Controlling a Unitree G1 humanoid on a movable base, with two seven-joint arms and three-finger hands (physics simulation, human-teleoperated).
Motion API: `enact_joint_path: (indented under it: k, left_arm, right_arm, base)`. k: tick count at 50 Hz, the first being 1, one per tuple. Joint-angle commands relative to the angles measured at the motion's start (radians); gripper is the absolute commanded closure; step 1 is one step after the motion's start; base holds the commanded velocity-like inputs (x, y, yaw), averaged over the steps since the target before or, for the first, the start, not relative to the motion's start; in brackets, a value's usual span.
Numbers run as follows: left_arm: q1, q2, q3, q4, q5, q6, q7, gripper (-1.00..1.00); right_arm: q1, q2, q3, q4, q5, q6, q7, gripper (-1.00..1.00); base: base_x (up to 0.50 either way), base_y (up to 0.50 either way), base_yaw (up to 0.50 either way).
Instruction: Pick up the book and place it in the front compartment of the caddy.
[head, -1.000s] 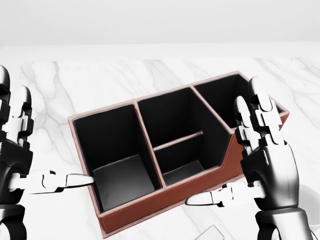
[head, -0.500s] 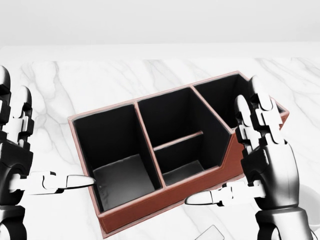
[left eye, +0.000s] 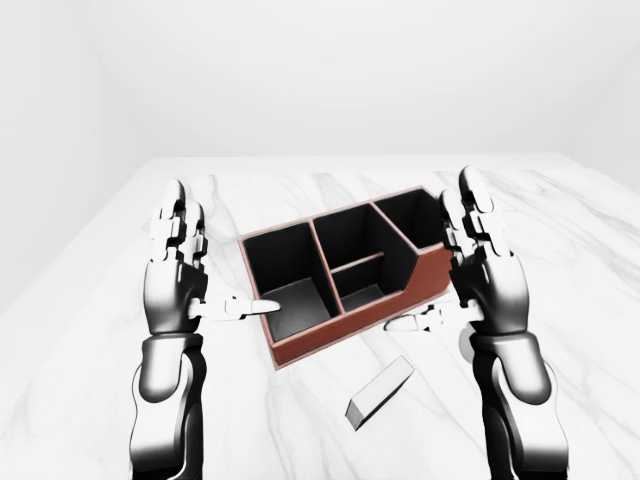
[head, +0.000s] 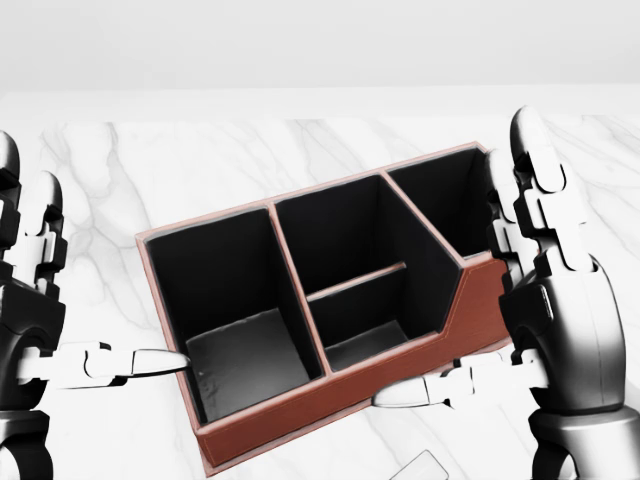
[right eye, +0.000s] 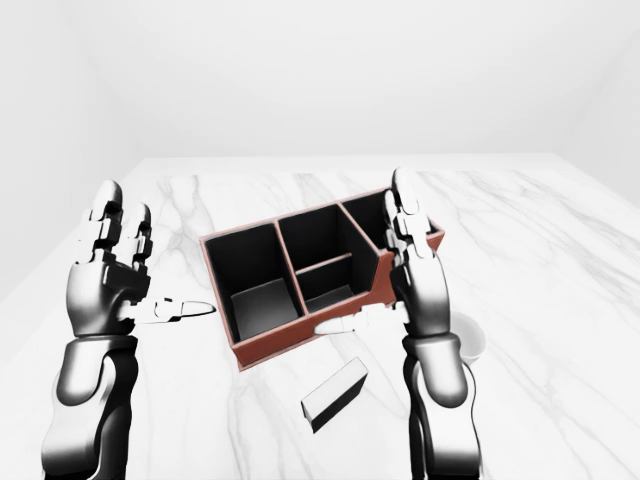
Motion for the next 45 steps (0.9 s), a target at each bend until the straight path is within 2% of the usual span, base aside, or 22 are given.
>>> enact_joint_path:
  k: [1,24,38,45]
  left_arm:
    - [0.0,0.0,-0.001,0.003,0.001,0.0,0.0,-1.0]
    - [0.002,-0.001,-0.005,0.012,0.005,0.0,0.0,-1.0]
    - [0.002,-0.002,-0.005,0.01,0.005,0.0,0.001,-1.0]
    - [0.0,0.0,-0.001,0.001,0.003,0.0,0.001,-1.0]
  right_arm:
    - [-0.032,-0.025,-0.021,-0.047,-0.076,0.0,0.049,-1.0]
    - [-0.07,-0.039,-0.031,-0.112,-0.261,0.0,0.153,-1.0]
    - [-0.055,-0.045,0.014,-0.227,-0.439,0.0,0.255,-1.0]
    - [-0.032,-0.035,0.017,-0.207,-0.51,0.0,0.275,-1.0]
  base:
    - [0.0,0.0,0.0]
    - [0.0,0.0,0.0]
    - [0.0,0.0,0.0]
    - [0.0,0.0,0.0]
